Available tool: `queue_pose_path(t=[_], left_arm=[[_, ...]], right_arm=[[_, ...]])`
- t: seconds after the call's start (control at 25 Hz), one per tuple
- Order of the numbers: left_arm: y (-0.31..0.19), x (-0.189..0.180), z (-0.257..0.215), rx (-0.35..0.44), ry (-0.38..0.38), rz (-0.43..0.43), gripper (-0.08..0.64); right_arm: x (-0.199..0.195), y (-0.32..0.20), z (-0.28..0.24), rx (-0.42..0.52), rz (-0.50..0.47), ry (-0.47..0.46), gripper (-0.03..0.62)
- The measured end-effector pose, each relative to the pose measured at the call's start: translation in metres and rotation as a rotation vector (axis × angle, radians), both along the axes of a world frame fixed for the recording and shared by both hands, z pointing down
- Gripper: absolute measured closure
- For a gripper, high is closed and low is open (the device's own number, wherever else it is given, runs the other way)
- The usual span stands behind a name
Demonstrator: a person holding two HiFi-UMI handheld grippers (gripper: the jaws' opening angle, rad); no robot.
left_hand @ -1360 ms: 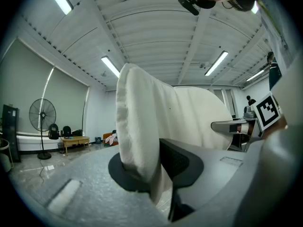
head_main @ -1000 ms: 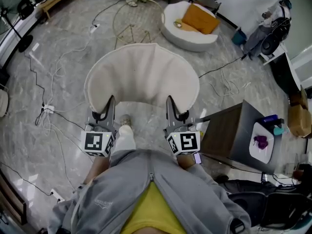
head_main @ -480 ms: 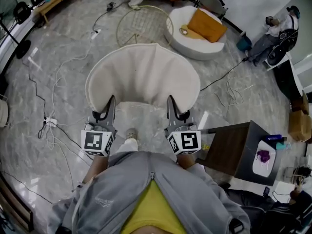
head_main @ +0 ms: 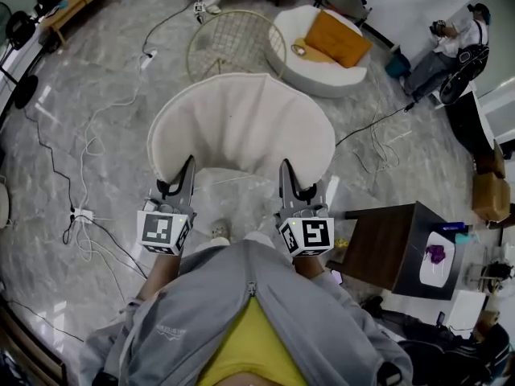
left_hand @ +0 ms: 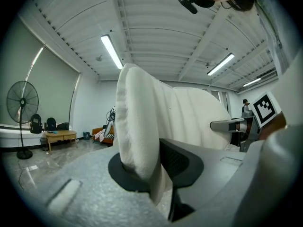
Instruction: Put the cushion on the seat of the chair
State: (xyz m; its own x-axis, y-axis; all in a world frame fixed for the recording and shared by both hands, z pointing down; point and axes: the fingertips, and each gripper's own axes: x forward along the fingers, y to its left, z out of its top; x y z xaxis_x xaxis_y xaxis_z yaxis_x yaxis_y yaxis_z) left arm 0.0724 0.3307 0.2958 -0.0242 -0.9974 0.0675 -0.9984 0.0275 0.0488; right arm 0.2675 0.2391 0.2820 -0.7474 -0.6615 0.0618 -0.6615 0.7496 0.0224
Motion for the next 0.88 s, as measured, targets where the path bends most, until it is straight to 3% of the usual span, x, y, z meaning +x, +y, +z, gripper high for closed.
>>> queue_pose_path(t=[0.28, 0.52, 0.88], left_arm=[[-0.002, -0.012, 0.000, 0.019, 0.029, -0.025, 0.500], [-0.010, -0.032, -0.005, 0.043, 0.008, -0.063, 0.500], [-0.077, -0.072, -0.006, 0.046, -0.012, -0.066, 0.500]], right_arm=[[-0.014, -0.009, -0.006, 0.019, -0.020, 0.015, 0.520], [-0.038, -0.027, -0.008, 0.037, -0.051, -0.016, 0.518], [-0.081, -0.099, -0.003, 0.040, -0.052, -0.058, 0.518]])
